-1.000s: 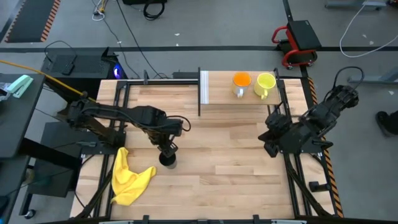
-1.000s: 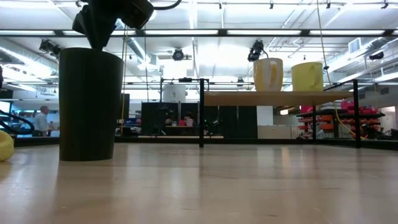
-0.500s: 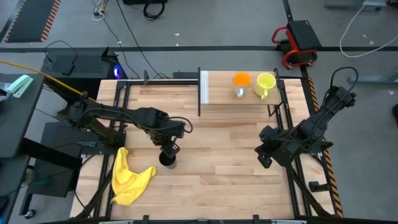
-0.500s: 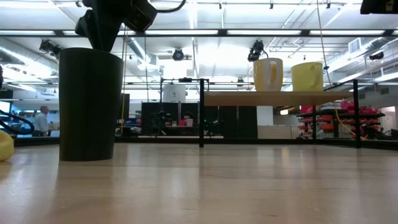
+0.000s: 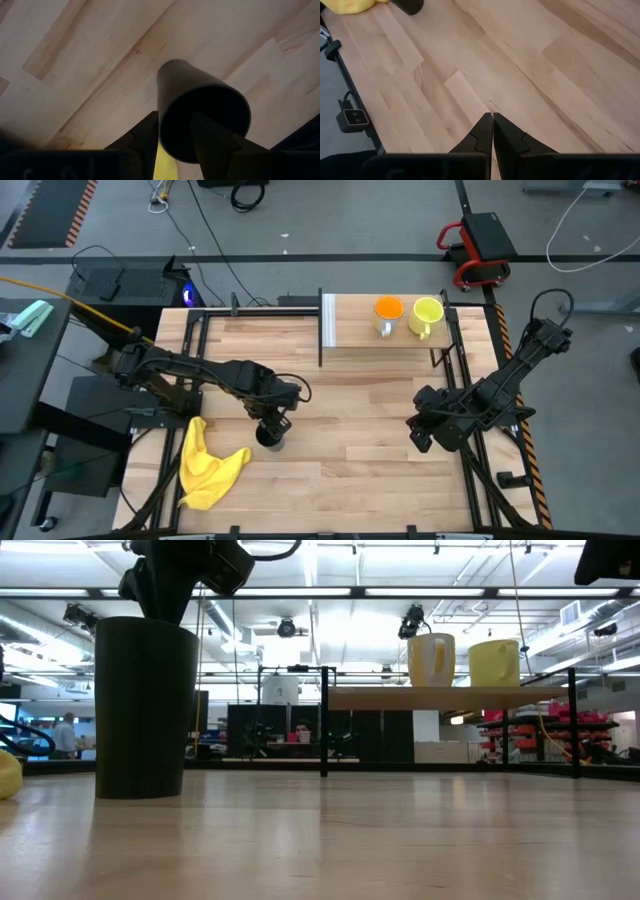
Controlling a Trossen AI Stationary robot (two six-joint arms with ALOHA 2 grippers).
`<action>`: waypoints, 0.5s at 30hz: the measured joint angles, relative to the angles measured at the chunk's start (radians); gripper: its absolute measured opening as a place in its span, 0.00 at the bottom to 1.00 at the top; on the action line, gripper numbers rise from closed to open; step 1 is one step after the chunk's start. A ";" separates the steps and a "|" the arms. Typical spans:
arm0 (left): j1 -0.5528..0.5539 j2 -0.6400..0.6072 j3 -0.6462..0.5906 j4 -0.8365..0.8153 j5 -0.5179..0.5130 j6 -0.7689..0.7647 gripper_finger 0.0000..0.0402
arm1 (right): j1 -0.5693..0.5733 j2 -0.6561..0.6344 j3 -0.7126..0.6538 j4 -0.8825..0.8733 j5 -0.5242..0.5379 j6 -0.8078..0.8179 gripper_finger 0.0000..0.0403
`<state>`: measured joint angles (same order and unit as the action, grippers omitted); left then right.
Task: Stack small to large cups/mugs on shelf
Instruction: Put the black cup on the shelf
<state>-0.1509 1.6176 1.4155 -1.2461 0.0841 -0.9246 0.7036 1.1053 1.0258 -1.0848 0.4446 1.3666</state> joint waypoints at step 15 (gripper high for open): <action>-0.005 0.006 0.000 -0.003 -0.006 -0.011 0.29 | 0.000 0.000 -0.003 0.015 0.000 0.000 0.05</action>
<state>-0.1558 1.6234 1.4155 -1.2488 0.0783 -0.9360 0.7036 1.1049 1.0225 -1.0702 0.4446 1.3666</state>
